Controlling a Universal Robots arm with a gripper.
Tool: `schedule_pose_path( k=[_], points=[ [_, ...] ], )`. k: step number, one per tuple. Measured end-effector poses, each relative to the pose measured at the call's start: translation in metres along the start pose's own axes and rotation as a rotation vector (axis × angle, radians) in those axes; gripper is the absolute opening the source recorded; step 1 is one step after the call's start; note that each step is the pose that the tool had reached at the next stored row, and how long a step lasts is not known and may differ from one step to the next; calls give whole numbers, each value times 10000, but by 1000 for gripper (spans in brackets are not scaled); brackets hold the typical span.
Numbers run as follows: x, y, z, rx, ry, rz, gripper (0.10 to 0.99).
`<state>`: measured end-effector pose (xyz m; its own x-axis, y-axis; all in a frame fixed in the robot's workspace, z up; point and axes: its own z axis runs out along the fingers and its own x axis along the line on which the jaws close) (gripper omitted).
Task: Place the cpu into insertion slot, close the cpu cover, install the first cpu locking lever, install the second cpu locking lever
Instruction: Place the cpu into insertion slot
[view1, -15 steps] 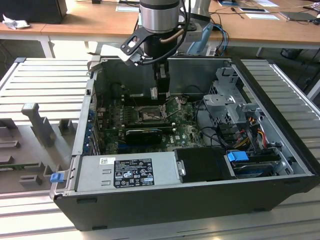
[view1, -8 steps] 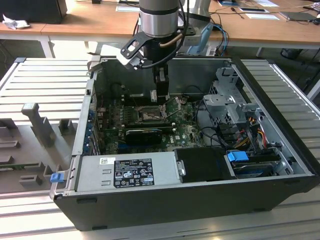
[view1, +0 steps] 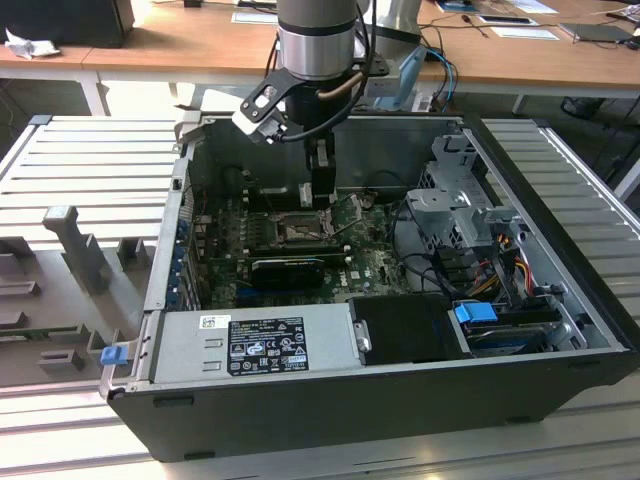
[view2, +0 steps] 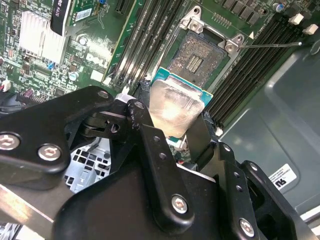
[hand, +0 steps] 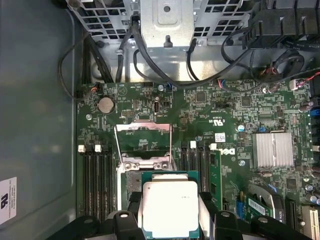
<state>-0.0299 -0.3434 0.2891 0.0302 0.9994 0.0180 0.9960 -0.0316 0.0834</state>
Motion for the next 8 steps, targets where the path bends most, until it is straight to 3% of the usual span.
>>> schedule_pose_path(
  k=[8],
  points=[
    [-1, -8, 22, 2, 1, 0, 533]
  ],
)
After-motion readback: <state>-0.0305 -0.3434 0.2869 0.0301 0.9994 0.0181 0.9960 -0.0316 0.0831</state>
